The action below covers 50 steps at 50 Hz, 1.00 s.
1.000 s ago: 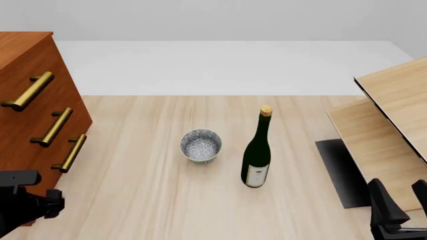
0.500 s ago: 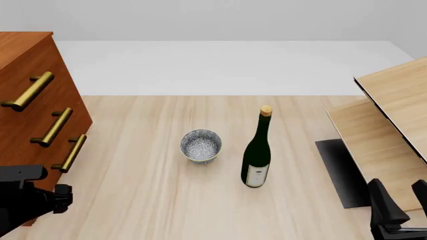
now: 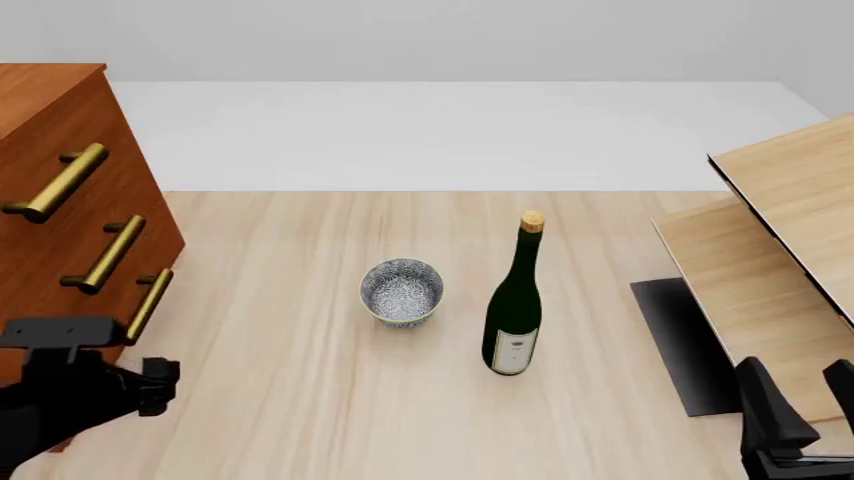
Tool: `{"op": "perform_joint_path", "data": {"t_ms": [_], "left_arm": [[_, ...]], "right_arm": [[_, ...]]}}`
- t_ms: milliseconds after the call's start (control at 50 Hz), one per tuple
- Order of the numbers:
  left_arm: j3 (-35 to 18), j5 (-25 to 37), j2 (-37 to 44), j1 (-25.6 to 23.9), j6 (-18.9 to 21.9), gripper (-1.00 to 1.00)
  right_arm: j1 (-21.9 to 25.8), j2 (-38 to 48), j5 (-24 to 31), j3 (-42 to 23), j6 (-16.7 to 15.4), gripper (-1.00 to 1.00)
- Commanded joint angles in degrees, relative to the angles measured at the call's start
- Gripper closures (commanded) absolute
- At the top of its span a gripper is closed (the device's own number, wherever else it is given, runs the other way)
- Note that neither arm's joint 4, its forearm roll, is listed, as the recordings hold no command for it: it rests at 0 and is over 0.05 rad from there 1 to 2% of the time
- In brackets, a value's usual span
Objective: Close the bottom drawer of the cabinet and open the top drawer.
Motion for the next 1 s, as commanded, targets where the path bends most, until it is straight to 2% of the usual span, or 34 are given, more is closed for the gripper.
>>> {"op": "perform_joint_path", "data": {"t_ms": [20, 100, 200, 260, 360, 440, 460, 540, 580, 620, 640, 680, 740, 800, 860, 1000], "left_arm": [[-1.55, 0.94, -0.45, -5.09, -0.27, -1.0], [-2.08, 0.88, -0.4, -7.65, 0.3, -1.0], [-2.42, 1.03, -2.54, -9.19, 4.52, -1.0], [-2.21, 0.92, -4.05, -9.14, 7.8, -1.0], [-1.54, 0.5, -7.41, -10.87, 15.59, -1.0], [-1.15, 0.3, -9.58, -10.71, 19.61, -1.0], [-0.62, -0.42, -10.38, -11.4, 22.49, -1.0], [-0.2, -0.78, -12.33, -12.17, 26.46, -1.0], [1.01, -1.63, -14.66, -12.85, 32.0, -1.0], [1.09, -1.56, -15.93, -12.68, 33.6, -1.0], [2.15, -2.48, -16.93, -13.24, 36.84, -1.0], [2.03, -2.19, -17.24, -13.49, 38.05, -1.0], [3.63, -2.79, -19.82, -13.22, 42.13, -1.0], [3.76, -3.02, -19.76, -13.6, 42.74, -1.0], [5.55, -4.75, -21.07, -13.98, 46.72, -1.0], [6.82, -6.29, -23.33, -14.36, 52.77, -1.0]], "right_arm": [[-0.13, 0.16, -0.08, -0.09, 0.11, -1.0], [-0.14, 0.09, 0.0, -0.1, 0.15, -1.0], [-0.11, 0.1, -0.01, -0.09, 0.21, -1.0], [-0.14, 0.16, -0.06, -0.1, 0.22, -1.0], [-0.18, 0.01, 0.07, -0.09, 0.21, -1.0], [-0.2, 0.12, -0.04, -0.1, 0.2, -1.0], [-0.2, 0.11, -0.02, -0.1, 0.2, -1.0], [-0.22, 0.12, -0.03, -0.1, 0.2, -1.0], [-0.24, 0.09, 0.0, -0.09, 0.24, -1.0], [-0.21, 0.14, -0.04, -0.1, 0.21, -1.0], [-0.19, 0.04, 0.05, -0.09, 0.21, -1.0], [-0.19, -0.08, 0.18, -0.11, 0.27, -1.0], [-0.33, 0.18, -0.1, -0.09, 0.28, -1.0], [-0.23, 0.08, 0.02, -0.1, 0.26, -1.0], [-0.15, 0.02, 0.09, -0.11, 0.25, -1.0], [-0.25, 0.08, 0.02, -0.12, 0.3, -1.0]]}}
